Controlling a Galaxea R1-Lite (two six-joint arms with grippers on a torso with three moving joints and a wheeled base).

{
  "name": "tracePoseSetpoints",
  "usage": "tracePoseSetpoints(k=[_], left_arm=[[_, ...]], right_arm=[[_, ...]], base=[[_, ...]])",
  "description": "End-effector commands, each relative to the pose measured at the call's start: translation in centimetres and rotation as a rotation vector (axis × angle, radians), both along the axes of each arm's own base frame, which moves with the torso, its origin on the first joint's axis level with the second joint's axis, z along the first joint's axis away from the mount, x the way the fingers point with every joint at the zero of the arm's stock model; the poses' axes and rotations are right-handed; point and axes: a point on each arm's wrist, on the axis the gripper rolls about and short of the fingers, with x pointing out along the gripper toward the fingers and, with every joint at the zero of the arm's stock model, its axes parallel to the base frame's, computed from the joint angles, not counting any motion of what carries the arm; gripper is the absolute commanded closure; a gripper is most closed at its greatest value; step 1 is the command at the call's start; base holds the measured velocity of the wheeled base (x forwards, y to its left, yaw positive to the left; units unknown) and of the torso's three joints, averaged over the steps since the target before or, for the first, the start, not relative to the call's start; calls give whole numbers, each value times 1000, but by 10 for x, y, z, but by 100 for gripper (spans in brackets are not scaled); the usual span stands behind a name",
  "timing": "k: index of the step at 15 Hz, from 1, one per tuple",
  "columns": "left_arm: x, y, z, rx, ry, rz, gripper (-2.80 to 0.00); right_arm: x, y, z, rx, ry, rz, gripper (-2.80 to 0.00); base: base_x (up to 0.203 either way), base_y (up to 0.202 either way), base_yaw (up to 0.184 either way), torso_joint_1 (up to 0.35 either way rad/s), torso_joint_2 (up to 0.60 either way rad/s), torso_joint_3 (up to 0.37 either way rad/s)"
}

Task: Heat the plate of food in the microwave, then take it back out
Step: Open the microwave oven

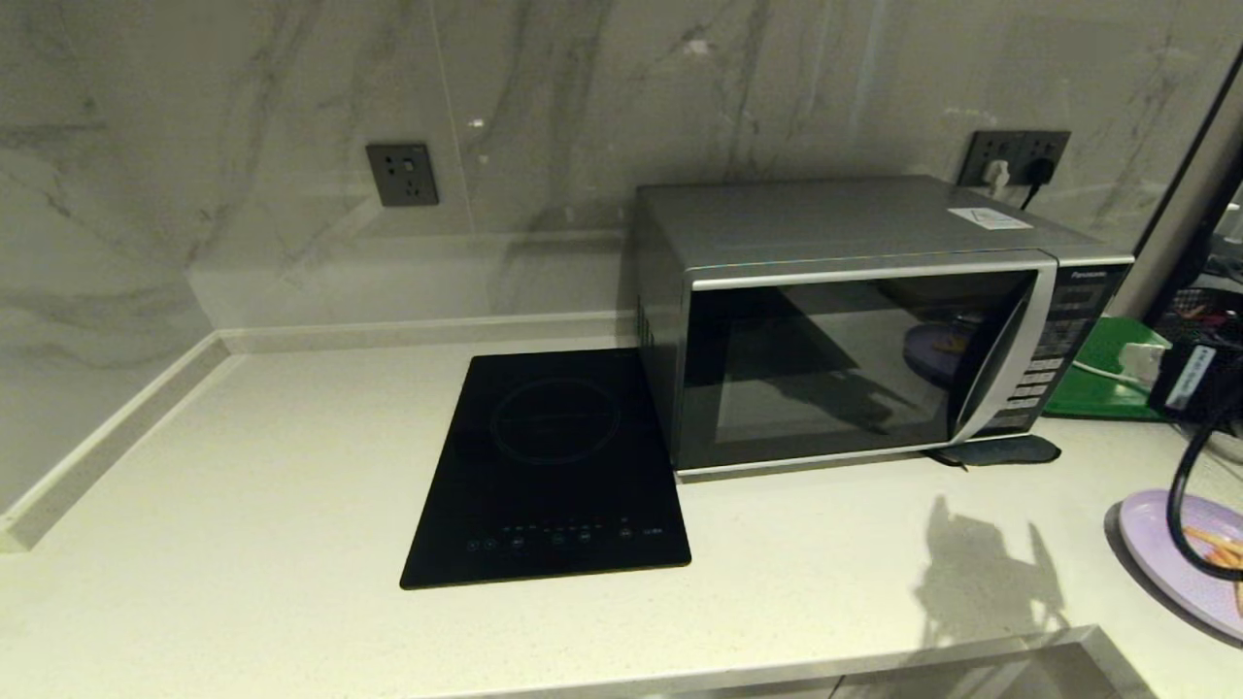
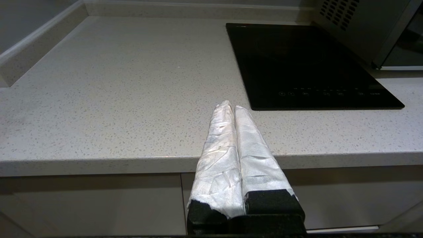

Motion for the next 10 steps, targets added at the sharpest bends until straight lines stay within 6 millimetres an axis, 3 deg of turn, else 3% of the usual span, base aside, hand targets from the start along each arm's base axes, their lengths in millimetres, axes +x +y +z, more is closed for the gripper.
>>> tracePoseSetpoints(k=[1,10], left_arm=[[0,0,0,-1,0,1,0],[0,0,0,-1,0,1,0]], right_arm=[[20,14,-17,-61,54,-104,-280],[36,41,-28,-155,-14,-289,-280]], base=[[0,0,0,0,0,0],[0,0,0,0,0,0]])
